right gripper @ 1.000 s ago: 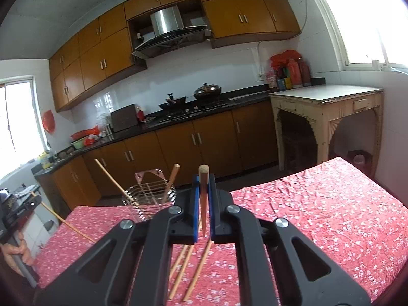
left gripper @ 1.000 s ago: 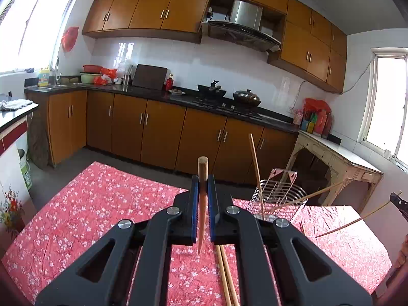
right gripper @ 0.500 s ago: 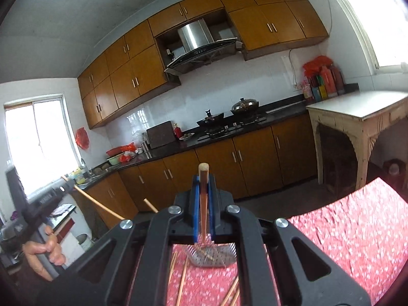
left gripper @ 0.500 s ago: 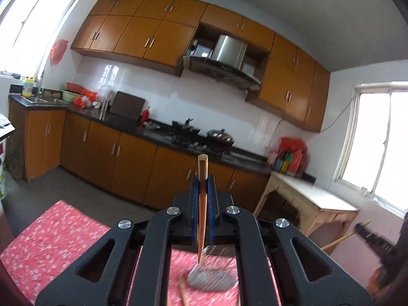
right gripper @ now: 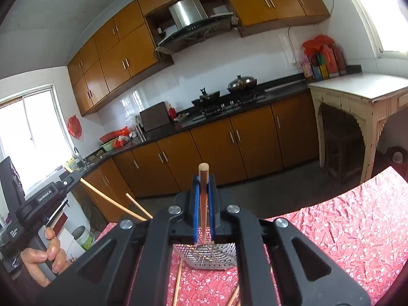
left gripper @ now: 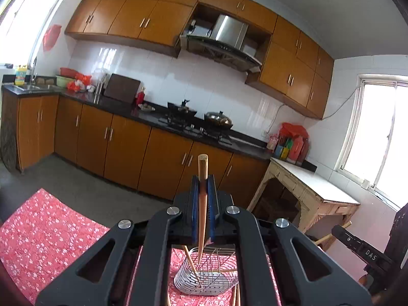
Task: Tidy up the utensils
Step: 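Lift both held chopsticks and carry them above the wire holder, then drop the chopsticks into the wire holder by opening both grippers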
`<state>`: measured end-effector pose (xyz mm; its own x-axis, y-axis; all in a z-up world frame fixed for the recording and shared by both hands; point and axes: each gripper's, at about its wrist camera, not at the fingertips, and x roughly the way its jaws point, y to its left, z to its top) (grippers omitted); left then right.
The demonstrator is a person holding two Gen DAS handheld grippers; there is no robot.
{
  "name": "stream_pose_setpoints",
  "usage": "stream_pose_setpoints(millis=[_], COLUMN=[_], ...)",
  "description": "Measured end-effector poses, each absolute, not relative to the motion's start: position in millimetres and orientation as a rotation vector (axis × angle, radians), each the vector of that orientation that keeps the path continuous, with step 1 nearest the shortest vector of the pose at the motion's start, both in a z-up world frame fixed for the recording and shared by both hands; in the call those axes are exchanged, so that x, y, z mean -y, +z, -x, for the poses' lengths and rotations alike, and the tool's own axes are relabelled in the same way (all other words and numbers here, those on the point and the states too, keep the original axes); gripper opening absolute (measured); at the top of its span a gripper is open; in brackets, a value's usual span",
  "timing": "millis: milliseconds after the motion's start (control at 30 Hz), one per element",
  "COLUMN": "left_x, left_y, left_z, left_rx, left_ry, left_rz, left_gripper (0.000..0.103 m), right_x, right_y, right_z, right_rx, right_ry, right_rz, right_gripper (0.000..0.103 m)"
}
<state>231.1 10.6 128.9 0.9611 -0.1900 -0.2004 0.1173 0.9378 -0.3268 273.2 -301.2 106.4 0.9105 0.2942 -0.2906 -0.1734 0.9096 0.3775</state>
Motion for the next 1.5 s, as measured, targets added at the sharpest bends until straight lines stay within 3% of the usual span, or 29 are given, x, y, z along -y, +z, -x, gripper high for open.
stream_pose_setpoints(millis=[700,900,1133,1200,1267,1300,1500], left_x=[1,1,1,-1,-4,-7,-17], left_y=[83,81,84,87,90,91,100], left_z=[-269,-268,-262,-259,-254,-251,-233], left_rx=[-0.42,-0.434,-0.426,-0.42,-0.407,-0.397,-0.365], left_ry=[-0.152,-0.156,-0.155,-0.148,-0.136,-0.131,-0.112], left_rz=[0.285,0.276,0.274,0.276,0.276,0.279,0.275], left_gripper=[0.006,0.007,0.007,0.01,0.026,0.029,0.032], right_x=[292,290,294,296,298,299,308], right_y=[58,56,62,65,68,69,72], right_z=[-317,-316,-304,-300,-292,-288,-261], right_rx=[-0.524,-0.523,-0.484,-0.472,-0.453,-0.444,-0.415], right_ry=[0.243,0.218,0.193,0.187,0.176,0.169,0.154], right_rz=[-0.376,-0.367,-0.351,-0.343,-0.331,-0.327,-0.311], right_gripper=[0.007,0.013,0.027,0.029,0.031,0.032,0.032])
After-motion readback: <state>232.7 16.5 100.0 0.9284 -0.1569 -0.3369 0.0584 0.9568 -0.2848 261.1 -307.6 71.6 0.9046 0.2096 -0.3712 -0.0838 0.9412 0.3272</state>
